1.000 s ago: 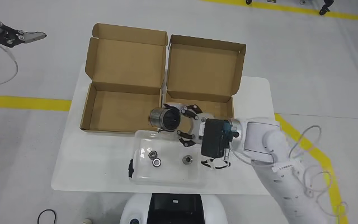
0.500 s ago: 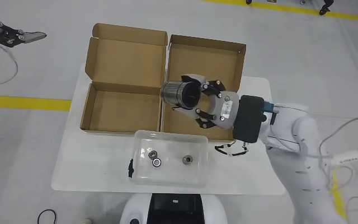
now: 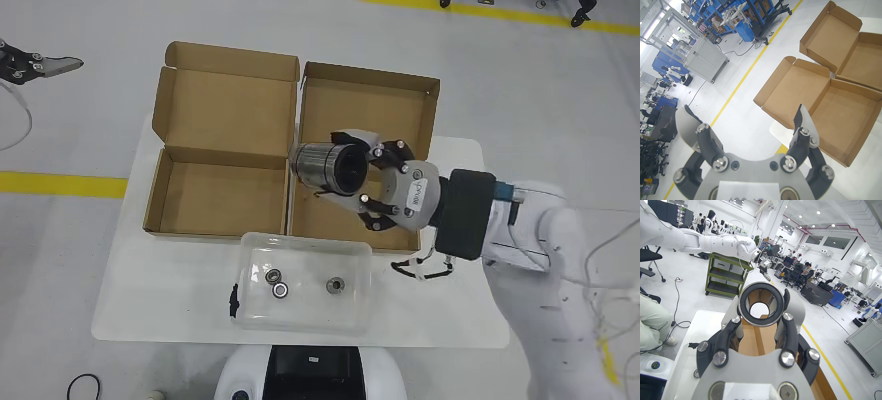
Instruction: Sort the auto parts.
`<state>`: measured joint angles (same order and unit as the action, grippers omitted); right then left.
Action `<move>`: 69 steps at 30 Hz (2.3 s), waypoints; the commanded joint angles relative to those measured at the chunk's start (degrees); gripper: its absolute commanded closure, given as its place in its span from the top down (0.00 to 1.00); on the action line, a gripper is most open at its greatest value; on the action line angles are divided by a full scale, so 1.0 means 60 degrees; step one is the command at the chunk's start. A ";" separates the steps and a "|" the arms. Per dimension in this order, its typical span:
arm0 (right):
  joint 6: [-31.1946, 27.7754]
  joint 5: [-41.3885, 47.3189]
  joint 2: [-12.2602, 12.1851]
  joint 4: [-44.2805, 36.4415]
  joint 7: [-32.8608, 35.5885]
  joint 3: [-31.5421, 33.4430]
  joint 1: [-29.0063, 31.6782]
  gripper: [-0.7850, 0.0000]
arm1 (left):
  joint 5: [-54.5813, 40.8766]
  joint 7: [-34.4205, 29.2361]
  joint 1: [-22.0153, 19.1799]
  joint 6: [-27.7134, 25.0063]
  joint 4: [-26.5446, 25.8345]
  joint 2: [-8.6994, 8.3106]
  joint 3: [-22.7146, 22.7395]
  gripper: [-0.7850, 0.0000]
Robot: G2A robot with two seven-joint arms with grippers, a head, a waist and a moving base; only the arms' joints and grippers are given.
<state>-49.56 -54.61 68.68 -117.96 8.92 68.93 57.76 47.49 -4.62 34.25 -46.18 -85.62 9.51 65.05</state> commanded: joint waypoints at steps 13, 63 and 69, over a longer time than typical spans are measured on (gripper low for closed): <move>0.1233 -0.1727 -0.0023 -0.0780 0.0947 -0.0766 0.0783 0.00 | 0.0000 0.0000 0.0000 0.0000 0.0000 0.0000 0.0000 1.00; 0.5635 -0.0811 0.0927 0.4954 0.5104 -0.3635 -0.0771 0.00 | 0.0000 0.0000 0.0000 0.0000 0.0000 0.0000 0.0000 1.00; 0.5781 -0.1192 0.1121 0.5826 0.5288 -0.4109 -0.1256 0.00 | 0.0000 0.0000 0.0000 0.0000 0.0000 0.0000 0.0000 1.00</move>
<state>-14.93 -61.13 75.21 -83.76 40.21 44.94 50.69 47.49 -4.62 34.25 -46.18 -85.62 9.51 65.05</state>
